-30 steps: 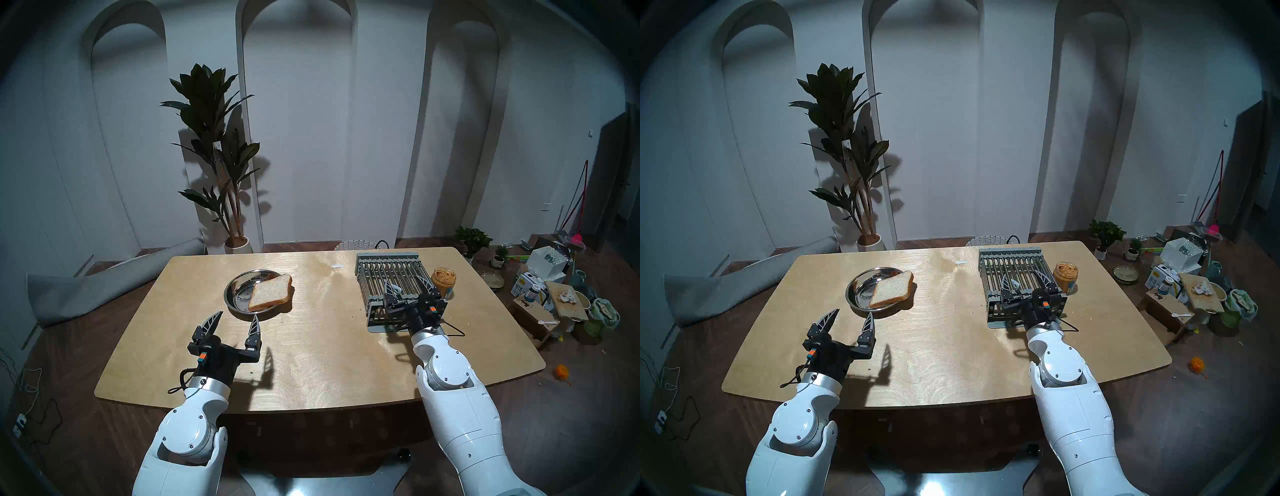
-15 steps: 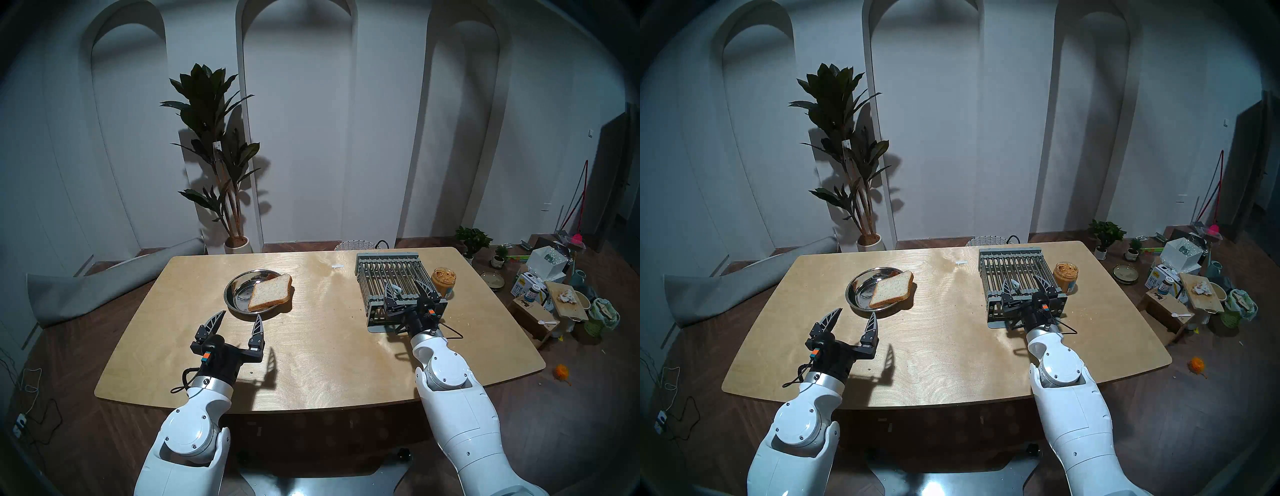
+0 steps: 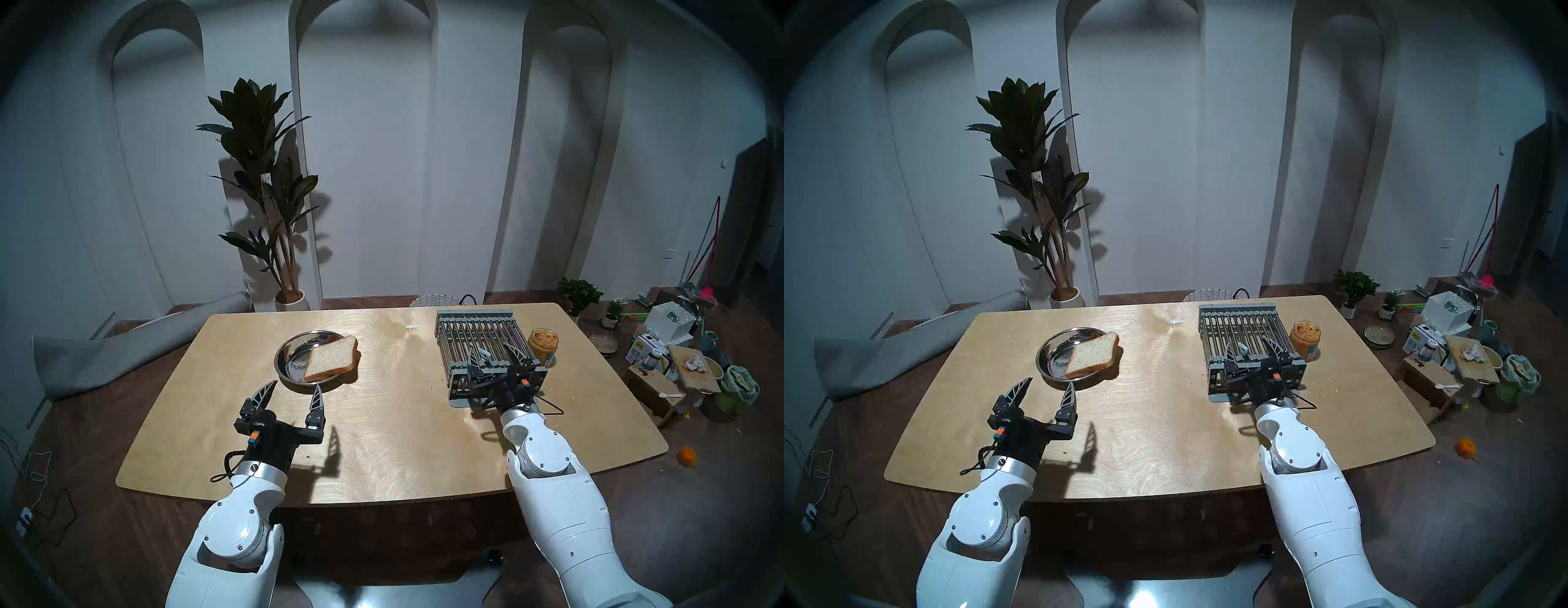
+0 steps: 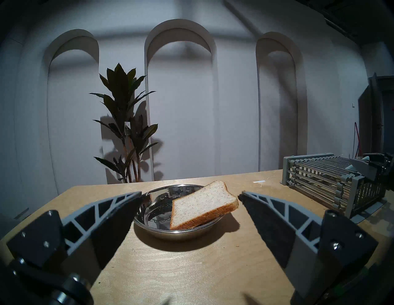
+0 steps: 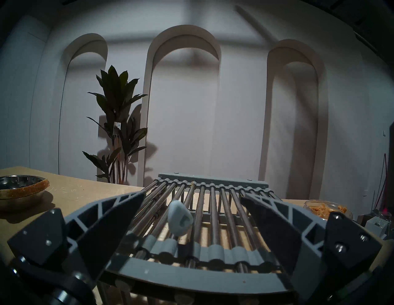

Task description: Spread peanut butter over the slice of bread with the knife

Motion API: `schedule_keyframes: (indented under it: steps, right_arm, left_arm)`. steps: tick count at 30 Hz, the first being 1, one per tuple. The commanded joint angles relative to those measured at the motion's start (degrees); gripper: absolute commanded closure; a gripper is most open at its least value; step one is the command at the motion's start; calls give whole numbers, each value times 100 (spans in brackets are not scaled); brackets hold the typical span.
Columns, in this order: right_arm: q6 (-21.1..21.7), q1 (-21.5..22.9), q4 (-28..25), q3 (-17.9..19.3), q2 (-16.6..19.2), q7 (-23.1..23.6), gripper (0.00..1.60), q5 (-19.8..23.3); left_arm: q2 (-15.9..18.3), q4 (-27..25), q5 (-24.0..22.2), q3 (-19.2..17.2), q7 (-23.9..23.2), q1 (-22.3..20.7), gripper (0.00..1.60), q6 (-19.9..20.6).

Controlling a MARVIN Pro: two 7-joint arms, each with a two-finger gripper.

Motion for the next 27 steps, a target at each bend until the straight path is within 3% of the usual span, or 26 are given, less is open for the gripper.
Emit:
schedule_keyframes:
  steps: [1,13,14,27]
  right_arm:
    - [22,76,-100,25,-44,-36,14,49]
    - [573,62,-370,93,-110,39,29,381]
    - [579,64,-373,91,-110,41,38,378]
    - [664,116,-346,65,-137,98,73,406]
  left_arm:
    - [0,-189,-22,-23,3,18,0,-8]
    - [19,-270,-1,-29,10,75,0,1]
    - [18,-274,1,-30,11,79,0,0]
    - [-12,-342,61,-12,75,132,0,42]
